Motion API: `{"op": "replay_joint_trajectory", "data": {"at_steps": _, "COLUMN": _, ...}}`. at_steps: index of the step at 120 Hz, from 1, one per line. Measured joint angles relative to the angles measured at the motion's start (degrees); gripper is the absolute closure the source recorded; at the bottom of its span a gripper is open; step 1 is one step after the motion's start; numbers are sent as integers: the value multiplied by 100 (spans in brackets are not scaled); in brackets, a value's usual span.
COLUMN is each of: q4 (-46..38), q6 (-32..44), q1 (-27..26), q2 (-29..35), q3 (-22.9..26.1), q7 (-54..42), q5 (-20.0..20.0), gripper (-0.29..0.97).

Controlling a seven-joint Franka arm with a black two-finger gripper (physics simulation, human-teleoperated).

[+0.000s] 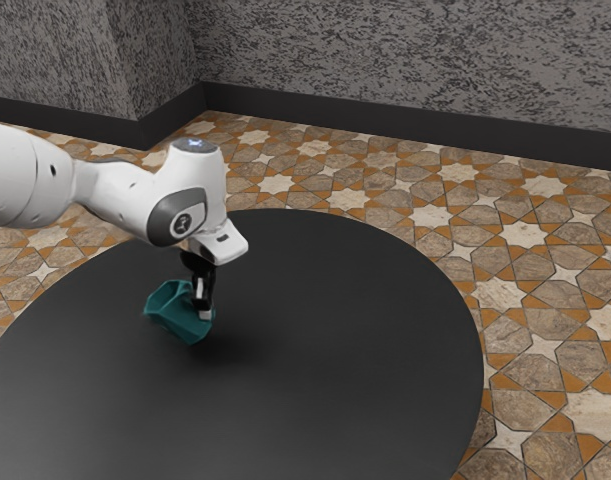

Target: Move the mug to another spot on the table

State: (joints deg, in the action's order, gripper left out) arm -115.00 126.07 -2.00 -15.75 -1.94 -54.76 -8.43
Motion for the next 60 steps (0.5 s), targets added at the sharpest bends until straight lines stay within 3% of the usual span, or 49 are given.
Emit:
{"op": "replay_joint_trajectory", "data": {"at_steps": 22, "q4": 518, "q6": -415, "q1": -149, "q2": -58, "q3": 7, "q7": 257, "q5": -405, "gripper": 67}}
{"op": "replay_joint_trajectory", "data": {"at_steps": 60, "q4": 1820, "q6": -1496, "q1": -464, "q2": -1042, "q3": 27, "q7": 807, "q5": -611, "gripper": 68}}
